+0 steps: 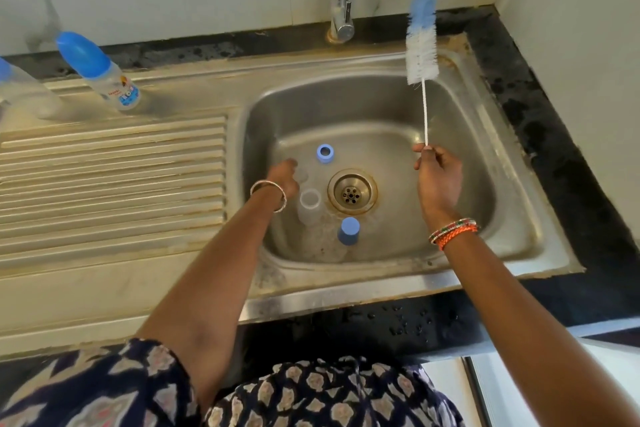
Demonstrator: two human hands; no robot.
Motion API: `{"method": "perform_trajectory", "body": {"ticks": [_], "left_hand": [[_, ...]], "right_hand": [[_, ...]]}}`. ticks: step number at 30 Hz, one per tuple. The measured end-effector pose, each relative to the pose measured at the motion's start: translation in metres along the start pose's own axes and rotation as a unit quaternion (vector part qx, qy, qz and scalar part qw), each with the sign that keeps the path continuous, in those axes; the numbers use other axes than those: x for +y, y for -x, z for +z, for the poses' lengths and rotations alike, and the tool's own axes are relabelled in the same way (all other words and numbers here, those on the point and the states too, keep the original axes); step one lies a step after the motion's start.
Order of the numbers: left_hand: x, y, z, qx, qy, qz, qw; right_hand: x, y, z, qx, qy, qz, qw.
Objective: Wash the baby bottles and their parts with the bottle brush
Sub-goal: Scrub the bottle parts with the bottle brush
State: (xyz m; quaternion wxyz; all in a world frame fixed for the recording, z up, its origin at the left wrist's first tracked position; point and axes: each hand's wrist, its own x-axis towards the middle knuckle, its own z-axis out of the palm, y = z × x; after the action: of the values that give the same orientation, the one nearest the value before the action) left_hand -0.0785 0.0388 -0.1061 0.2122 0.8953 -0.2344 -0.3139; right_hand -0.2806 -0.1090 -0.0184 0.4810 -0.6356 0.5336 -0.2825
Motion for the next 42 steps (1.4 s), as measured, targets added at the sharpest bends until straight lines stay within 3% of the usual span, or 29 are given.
{"method": "perform_trajectory", "body": {"ticks": [2,4,11,18,22,25,27,29,30,32,34,38,42], "left_hand": [[0.019,-0.009,-0.015,0.079,0.06,0.051,0.994],[0.038,-0.02,-0.019,0.101,0.059,0.101,0.988],[0.05,-0.075,0.019,-0.026,-0.139,0.14,0.98],[0.042,-0.081,0.028,0.012,-0.171,0.161,0.972],[0.036,-0.078,0.035,-0.037,-0.183,0.169,0.968],[0.031,-0.081,0.044,-0.023,-0.203,0.182,0.962],[0.036,-0.078,0.046,0.011,-0.125,0.182,0.975],[0.054,-0.066,0.038,0.035,0.119,0.111,0.986],[0.067,-0.058,0.029,0.027,0.286,0.049,0.957],[0.091,-0.04,0.003,-0.034,0.568,-0.033,0.822],[0.104,-0.02,-0.025,-0.058,0.678,-0.03,0.732],[0.106,0.019,-0.067,-0.047,0.735,0.0,0.676],[0.105,0.053,-0.1,0.007,0.725,0.018,0.688]], "right_hand": [[0.0,0.001,-0.005,0.022,0.053,0.011,0.998],[-0.002,0.0,-0.006,0.032,0.086,0.017,0.996],[0.011,-0.016,-0.015,0.023,0.153,0.013,0.988],[0.007,-0.018,-0.028,0.012,0.152,-0.015,0.988],[-0.003,-0.003,-0.04,0.026,0.182,-0.041,0.982],[0.0,0.003,-0.049,0.022,0.202,-0.052,0.978],[0.001,0.009,-0.057,0.023,0.211,-0.059,0.975],[-0.001,0.017,-0.065,0.034,0.216,-0.062,0.974],[-0.003,0.022,-0.069,0.046,0.218,-0.062,0.973],[-0.007,0.03,-0.077,0.073,0.222,-0.063,0.97],[-0.013,0.036,-0.085,0.086,0.223,-0.071,0.968],[-0.021,0.057,-0.101,0.075,0.202,-0.14,0.966],[-0.026,0.076,-0.115,0.108,0.222,-0.263,0.933]]}}
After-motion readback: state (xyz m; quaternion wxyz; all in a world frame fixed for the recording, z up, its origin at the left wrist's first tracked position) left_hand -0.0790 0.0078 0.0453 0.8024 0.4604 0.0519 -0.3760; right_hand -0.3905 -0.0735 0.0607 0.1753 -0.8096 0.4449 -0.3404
